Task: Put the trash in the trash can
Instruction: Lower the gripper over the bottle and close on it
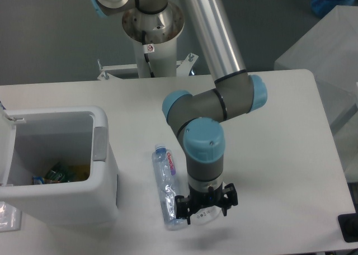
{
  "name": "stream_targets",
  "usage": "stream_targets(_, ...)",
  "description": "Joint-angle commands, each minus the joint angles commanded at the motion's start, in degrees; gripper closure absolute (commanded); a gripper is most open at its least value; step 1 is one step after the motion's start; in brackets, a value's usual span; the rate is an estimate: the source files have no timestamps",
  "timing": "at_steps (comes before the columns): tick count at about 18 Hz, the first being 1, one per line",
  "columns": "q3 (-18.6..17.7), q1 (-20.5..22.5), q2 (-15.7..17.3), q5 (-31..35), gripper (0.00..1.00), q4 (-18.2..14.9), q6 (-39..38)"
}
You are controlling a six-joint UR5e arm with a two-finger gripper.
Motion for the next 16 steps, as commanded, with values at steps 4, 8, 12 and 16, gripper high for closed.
stream_targets(4,-2.01,-1.67,0.35,-1.76,0.00,-0.62,0.26)
stream_targets(8,-2.72,-2.72,0.09,-2.29,0.00,-0.62,0.44)
stream_targets(12,-2.99,-2.90,0.00,-2.38,0.00,-0.53,0.44)
stream_targets(16,-3.51,-3.43,-0.79,-2.11,0.00,-0.44,0.79)
